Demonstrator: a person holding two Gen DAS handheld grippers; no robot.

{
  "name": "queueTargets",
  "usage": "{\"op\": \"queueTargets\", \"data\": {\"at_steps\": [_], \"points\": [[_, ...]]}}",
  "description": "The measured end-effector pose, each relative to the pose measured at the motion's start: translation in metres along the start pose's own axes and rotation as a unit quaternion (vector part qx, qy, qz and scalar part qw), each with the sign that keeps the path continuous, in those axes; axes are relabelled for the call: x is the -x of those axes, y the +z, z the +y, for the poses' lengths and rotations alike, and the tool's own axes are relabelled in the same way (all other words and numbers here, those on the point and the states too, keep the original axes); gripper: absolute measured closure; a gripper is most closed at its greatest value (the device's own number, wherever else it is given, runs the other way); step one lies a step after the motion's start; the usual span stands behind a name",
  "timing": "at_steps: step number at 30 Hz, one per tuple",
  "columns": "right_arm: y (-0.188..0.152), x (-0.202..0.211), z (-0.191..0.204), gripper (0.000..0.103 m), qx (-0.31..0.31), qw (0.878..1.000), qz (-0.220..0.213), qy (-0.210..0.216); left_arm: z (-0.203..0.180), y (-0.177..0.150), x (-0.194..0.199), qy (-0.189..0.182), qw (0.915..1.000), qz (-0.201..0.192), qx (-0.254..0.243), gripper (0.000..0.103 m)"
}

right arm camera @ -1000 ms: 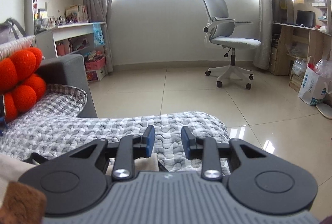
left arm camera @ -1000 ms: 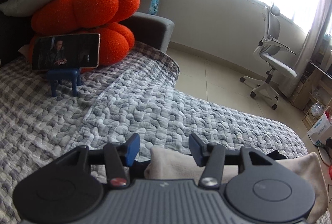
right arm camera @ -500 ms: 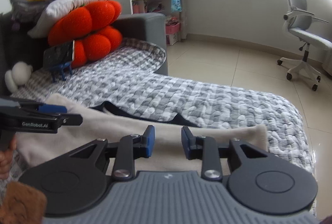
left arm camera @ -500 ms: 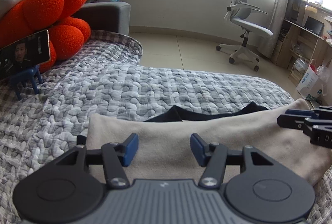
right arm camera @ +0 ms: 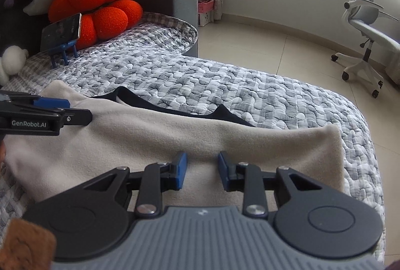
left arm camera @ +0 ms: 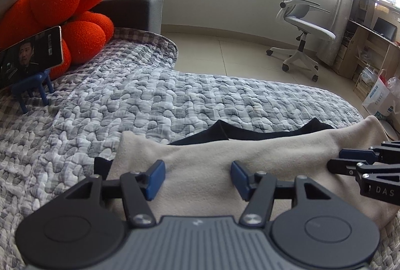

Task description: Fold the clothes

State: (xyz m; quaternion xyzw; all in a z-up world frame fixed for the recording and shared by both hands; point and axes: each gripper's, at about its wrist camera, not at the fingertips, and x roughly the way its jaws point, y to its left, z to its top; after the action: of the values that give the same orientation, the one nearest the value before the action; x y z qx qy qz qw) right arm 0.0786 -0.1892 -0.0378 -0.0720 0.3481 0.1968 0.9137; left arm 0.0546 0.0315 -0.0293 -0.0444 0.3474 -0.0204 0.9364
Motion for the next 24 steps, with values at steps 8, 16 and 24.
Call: {"op": "queueTargets", "data": {"at_steps": [8,16,24], "points": [[0.002,0.003,0.007,0.071,0.004,1.000,-0.012,0.011,-0.012,-0.001,0.006,0.000,0.9997,-0.009,-0.025,0.042],[-0.001,-0.004,0.012,0.071,0.017,1.000,-0.006,0.000,-0.013,-0.002,-0.002,0.008,0.9992,-0.002,-0.040,0.037],[0.004,0.000,0.018,0.071,0.012,1.000,-0.022,0.006,-0.020,0.003,0.000,-0.005,0.9994,-0.013,-0.032,0.037]]}}
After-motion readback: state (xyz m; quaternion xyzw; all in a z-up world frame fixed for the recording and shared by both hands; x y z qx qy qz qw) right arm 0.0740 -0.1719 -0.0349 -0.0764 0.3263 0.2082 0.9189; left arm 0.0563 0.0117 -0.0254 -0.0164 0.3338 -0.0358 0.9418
